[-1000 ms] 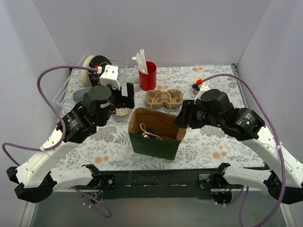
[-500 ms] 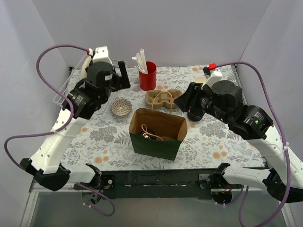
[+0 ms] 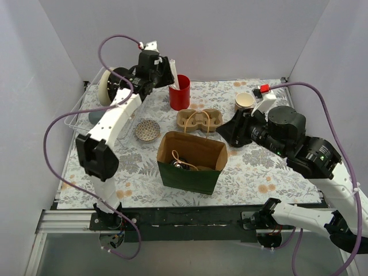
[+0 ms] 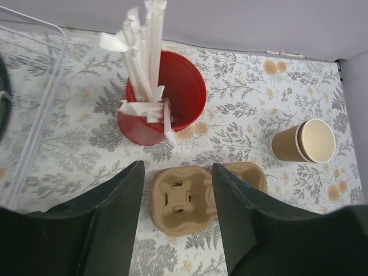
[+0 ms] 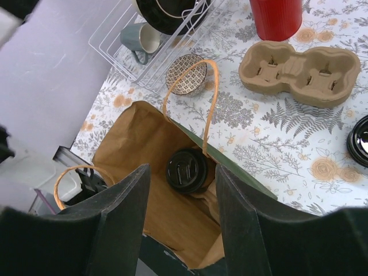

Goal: Pack the takeout coffee

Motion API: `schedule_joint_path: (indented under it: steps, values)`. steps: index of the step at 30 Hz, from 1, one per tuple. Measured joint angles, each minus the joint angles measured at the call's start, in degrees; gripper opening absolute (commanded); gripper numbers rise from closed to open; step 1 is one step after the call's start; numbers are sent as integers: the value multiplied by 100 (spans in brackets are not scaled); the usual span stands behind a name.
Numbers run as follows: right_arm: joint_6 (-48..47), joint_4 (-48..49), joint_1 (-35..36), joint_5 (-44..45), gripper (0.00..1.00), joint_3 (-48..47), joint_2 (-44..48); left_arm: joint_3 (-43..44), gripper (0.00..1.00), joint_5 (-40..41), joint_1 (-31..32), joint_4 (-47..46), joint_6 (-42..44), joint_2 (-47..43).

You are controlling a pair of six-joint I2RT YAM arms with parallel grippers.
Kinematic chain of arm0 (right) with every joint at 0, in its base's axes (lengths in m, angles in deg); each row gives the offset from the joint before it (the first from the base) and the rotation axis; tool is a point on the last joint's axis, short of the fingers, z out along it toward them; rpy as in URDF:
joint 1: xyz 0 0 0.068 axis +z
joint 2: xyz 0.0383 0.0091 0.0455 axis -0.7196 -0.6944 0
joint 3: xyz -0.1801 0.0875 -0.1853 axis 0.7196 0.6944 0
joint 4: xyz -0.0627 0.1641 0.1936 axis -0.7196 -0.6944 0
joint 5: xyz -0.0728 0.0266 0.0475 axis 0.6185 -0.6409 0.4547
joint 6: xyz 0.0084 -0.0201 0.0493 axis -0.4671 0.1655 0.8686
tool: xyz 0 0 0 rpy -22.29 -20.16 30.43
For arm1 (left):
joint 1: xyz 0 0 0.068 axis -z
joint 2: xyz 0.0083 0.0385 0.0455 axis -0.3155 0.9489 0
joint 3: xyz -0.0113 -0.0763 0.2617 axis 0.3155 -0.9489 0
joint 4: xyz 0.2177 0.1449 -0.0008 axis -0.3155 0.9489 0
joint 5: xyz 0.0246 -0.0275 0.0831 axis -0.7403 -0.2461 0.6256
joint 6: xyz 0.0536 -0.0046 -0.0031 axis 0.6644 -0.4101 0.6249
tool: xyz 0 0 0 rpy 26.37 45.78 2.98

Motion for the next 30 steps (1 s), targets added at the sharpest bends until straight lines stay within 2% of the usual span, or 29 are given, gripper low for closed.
schedule_joint_path:
  steps: [3,7,18,23,30]
  values:
    - [-83,-48,0,4,57,15,175,490,48,-223,28,-111,48,861]
    - [-120,-160,0,31,57,15,278,723,48,-219,127,-83,52,1410]
    - [-144,-391,0,192,57,15,315,1193,48,188,372,-90,-22,1698]
    - [-144,-520,0,223,57,15,339,1259,53,409,376,-63,57,1816]
    - [-144,-612,0,306,57,15,409,1252,50,448,393,-262,214,1812]
